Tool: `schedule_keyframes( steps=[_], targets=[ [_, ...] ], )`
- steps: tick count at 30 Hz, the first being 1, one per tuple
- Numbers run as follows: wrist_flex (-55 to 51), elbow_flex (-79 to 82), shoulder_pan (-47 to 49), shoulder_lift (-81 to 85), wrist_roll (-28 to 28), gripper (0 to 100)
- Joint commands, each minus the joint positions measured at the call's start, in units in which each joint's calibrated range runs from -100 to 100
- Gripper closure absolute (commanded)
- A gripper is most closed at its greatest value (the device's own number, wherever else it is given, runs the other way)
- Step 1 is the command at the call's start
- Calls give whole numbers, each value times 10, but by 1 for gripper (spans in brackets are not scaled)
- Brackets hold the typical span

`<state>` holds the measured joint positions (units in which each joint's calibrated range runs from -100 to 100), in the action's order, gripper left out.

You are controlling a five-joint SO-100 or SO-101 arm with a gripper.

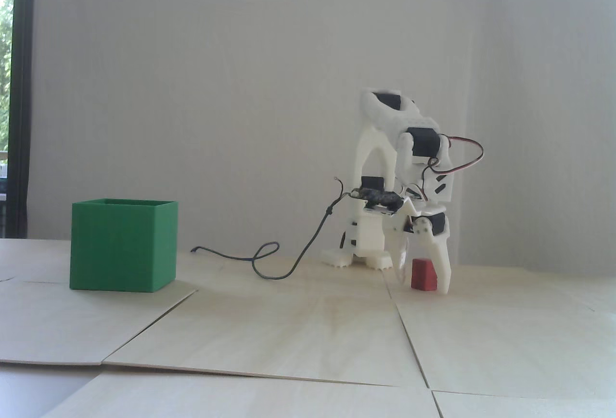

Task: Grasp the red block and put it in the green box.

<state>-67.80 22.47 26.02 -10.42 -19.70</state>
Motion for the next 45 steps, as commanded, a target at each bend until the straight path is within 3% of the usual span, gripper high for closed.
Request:
schedule_keyframes(
  steps=[1, 30, 45],
  targets=[
    [3, -29, 9, 11, -17, 73],
    [-43, -20, 25, 14, -31, 73],
    [27, 136, 60, 128, -25, 73]
  ],
)
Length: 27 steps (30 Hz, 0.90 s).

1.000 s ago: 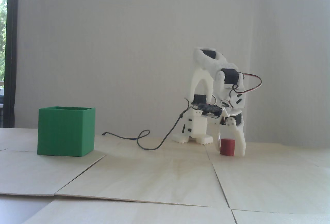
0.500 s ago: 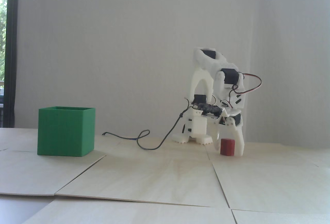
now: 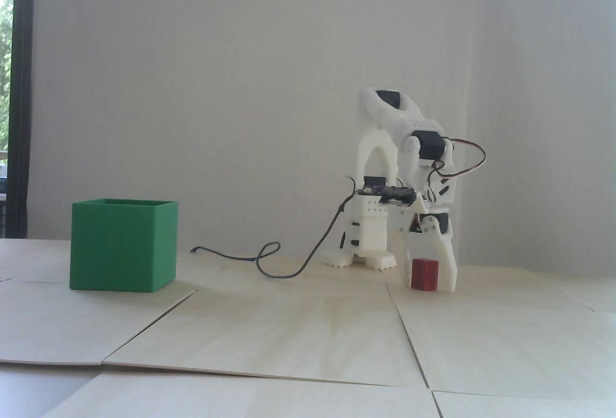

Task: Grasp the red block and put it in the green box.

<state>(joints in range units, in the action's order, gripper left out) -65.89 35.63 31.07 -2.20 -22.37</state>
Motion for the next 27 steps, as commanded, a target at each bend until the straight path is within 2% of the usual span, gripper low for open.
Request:
schedule_keyframes(
  steps=[1, 4, 11, 15, 19, 24, 27],
  targets=[
    [9, 6, 8, 46, 1, 73],
    [11, 8, 5, 46, 1, 73],
    [9, 8, 5, 46, 1, 85],
    [11, 8, 5, 46, 1, 85],
    [10, 8, 5, 46, 1, 79],
    [11, 8, 4, 45, 1, 80],
    [10, 8, -1, 45, 1, 75]
  ],
)
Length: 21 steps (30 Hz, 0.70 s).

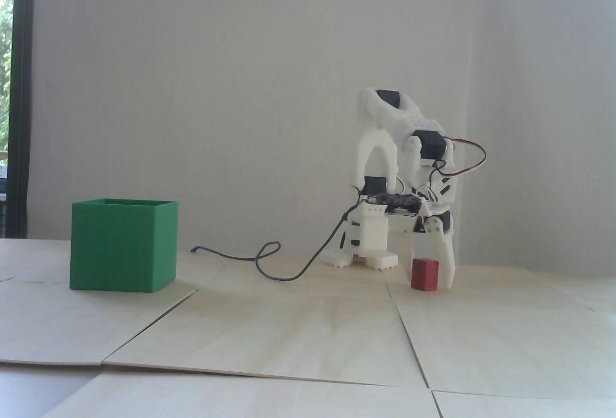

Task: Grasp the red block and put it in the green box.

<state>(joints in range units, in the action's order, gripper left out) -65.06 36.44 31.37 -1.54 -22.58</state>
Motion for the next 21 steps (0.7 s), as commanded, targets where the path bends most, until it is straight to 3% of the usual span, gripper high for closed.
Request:
schedule_keyframes(
  steps=[1, 6, 15, 21],
  targets=[
    [2, 0, -8, 39, 4, 73],
    [4, -1, -37, 39, 8, 71],
    [11, -1, -49, 39, 74, 71],
    [11, 0, -46, 39, 75, 72]
  ],
)
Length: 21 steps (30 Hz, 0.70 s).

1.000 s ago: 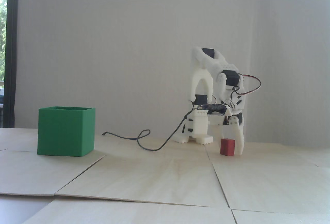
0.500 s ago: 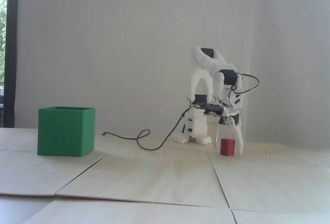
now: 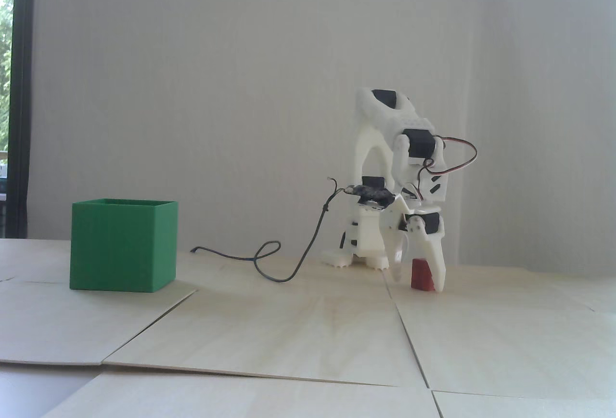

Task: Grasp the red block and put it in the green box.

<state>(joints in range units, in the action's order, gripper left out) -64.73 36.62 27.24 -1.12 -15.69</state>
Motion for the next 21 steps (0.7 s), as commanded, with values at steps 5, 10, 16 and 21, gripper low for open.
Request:
schedule_keyframes(
  steps=[5, 10, 16, 21],
  targets=[
    [11, -1, -10, 35, 37, 74],
    [12, -1, -3, 34, 60, 74],
    [33, -4, -3, 34, 55, 74],
    [66, -6, -3, 33, 55, 74]
  ],
)
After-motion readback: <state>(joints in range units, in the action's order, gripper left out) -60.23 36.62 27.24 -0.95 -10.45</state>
